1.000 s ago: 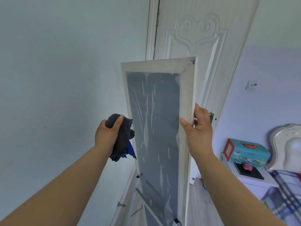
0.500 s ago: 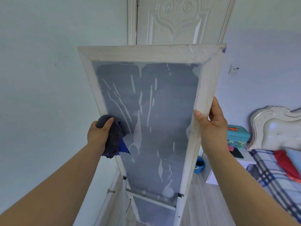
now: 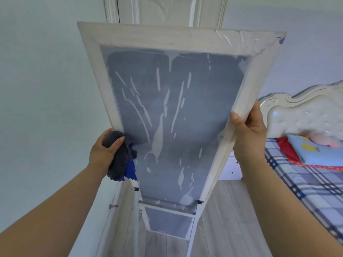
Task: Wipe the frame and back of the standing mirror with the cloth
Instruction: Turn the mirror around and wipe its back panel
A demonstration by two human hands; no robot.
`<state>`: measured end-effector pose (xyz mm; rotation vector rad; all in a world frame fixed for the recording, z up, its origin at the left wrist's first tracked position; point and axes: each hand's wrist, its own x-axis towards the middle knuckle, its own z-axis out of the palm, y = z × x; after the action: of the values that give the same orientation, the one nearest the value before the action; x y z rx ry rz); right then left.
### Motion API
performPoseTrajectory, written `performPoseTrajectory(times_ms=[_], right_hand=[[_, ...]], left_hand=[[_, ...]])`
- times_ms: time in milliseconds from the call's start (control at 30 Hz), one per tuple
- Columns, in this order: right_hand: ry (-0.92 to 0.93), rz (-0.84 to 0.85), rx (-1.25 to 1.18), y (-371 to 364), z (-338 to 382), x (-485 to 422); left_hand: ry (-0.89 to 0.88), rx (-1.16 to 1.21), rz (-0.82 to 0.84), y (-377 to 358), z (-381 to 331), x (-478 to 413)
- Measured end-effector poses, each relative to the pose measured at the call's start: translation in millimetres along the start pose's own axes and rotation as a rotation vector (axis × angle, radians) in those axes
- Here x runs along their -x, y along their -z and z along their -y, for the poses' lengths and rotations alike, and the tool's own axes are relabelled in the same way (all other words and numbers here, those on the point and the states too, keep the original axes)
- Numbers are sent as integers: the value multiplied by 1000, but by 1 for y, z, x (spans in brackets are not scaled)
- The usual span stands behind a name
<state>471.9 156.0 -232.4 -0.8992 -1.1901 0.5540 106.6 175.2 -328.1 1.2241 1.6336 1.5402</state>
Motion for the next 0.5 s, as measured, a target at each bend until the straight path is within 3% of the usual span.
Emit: performPoseTrajectory(times_ms=[267, 500], right_hand=[[-32, -26, -8, 2, -12, 19], [-345, -7, 38, 11, -84, 71]], left_hand=[[46, -39, 16, -18, 16, 2], [117, -44, 30, -15, 49, 15]])
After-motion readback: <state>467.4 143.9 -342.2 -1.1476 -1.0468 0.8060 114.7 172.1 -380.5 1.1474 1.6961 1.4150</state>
